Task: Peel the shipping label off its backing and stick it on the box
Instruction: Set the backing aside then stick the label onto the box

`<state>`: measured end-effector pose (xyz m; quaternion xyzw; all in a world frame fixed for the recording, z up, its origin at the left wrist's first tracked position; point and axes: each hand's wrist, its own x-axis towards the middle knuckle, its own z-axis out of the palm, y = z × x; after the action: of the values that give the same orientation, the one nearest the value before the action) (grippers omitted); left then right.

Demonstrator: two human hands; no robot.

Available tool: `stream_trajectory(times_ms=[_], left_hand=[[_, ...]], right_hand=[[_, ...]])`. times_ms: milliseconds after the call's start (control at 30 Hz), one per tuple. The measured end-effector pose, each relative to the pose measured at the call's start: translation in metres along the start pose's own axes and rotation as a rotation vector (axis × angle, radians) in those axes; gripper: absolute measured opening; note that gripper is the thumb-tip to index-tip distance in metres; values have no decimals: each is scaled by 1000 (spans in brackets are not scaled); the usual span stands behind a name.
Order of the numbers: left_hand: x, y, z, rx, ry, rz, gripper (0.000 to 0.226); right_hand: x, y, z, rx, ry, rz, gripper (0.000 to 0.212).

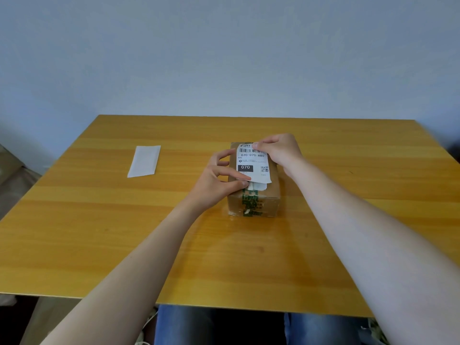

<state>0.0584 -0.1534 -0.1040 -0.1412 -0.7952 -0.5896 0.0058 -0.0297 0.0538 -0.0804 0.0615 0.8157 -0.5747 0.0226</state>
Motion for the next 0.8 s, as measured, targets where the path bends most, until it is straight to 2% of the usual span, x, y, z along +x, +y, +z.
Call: stream_trajectory(times_ms=[567,800], left_hand=[[0,1,2,-8,7,-13,34],[-1,-1,3,-8,10,-17,22]], right_hand=[[0,2,-1,14,9,-2,10],[0,2,1,4,15,-15,8]])
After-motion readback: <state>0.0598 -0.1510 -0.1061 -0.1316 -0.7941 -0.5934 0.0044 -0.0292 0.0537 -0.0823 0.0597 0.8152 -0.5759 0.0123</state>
